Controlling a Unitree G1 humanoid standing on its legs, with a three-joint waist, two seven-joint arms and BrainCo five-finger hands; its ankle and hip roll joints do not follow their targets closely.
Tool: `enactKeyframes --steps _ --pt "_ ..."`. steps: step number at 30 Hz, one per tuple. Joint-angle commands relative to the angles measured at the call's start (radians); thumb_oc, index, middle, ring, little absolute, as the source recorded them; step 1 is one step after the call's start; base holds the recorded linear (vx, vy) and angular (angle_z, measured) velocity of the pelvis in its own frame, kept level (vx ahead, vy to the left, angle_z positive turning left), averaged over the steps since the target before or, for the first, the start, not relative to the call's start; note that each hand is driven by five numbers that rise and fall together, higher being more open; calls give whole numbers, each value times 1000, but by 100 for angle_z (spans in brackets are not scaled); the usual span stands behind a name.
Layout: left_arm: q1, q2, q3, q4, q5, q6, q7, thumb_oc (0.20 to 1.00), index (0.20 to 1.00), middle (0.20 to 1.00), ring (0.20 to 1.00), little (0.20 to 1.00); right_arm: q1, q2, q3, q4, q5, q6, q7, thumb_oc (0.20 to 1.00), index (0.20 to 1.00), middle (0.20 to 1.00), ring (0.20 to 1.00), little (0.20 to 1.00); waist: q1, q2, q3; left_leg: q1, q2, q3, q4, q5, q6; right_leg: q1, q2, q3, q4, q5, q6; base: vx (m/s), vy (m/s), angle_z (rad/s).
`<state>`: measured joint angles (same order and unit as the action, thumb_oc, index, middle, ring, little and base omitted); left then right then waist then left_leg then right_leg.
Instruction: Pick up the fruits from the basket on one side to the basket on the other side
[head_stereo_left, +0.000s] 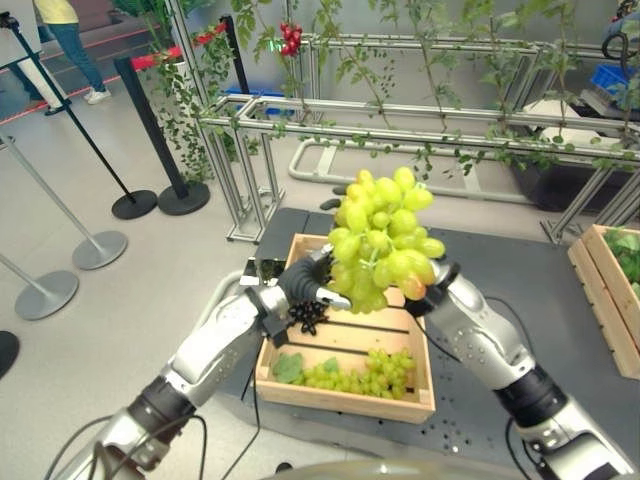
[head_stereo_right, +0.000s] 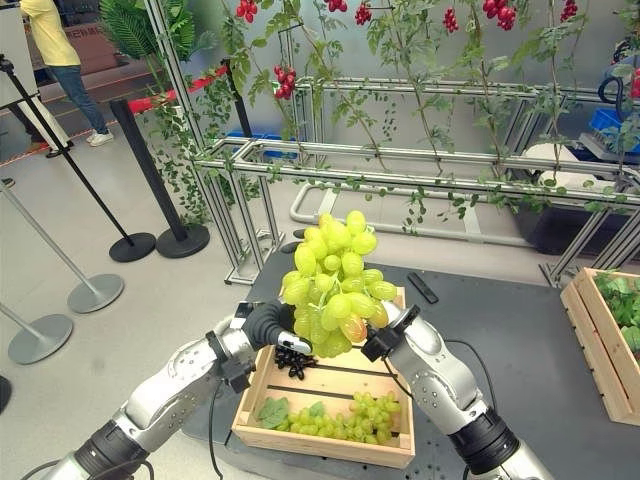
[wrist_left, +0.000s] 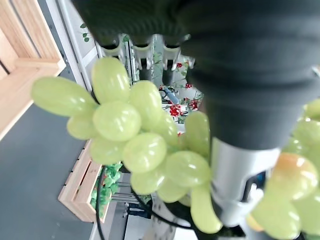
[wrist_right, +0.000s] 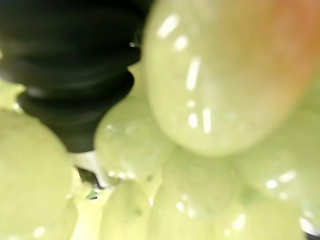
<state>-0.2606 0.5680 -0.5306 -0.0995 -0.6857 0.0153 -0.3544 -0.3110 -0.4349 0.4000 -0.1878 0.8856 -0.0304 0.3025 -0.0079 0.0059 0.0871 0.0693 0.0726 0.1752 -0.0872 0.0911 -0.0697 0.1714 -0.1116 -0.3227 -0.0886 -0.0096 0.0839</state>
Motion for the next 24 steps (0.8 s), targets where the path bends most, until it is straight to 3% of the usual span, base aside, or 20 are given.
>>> enactKeyframes --steps 1,7,17,24 --pt "-127 -8 -20 -32 -51 -29 -2 1000 1000 1000 1000 1000 -119 38 -20 -103 25 -70 15 200 200 200 200 200 -8 -41 -26 10 4 -14 31 -65 12 -54 -86 -32 56 35 90 0 0 0" --pt "-110 -38 -39 -27 -129 -1 -3 1000 1000 1000 1000 1000 -128 40 -17 -96 20 -74 13 200 200 200 200 200 -11 -38 -27 9 4 -13 31 -67 14 -57 -86 -30 56 35 89 0 0 0" --pt "-21 -118 -113 -53 -408 96 16 1000 1000 1000 1000 1000 -142 36 -28 -71 19 -95 -3 200 200 200 200 200 -17 -38 -27 5 -1 -17 29 -69 19 -60 -86 -29 56 34 91 0 0 0" --pt "-9 -139 -136 -79 -476 111 27 1000 1000 1000 1000 1000 -137 52 -38 -58 15 -103 -1 200 200 200 200 200 -18 -38 -27 0 -3 -21 30 -70 22 -62 -84 -30 57 33 91 0 0 0"
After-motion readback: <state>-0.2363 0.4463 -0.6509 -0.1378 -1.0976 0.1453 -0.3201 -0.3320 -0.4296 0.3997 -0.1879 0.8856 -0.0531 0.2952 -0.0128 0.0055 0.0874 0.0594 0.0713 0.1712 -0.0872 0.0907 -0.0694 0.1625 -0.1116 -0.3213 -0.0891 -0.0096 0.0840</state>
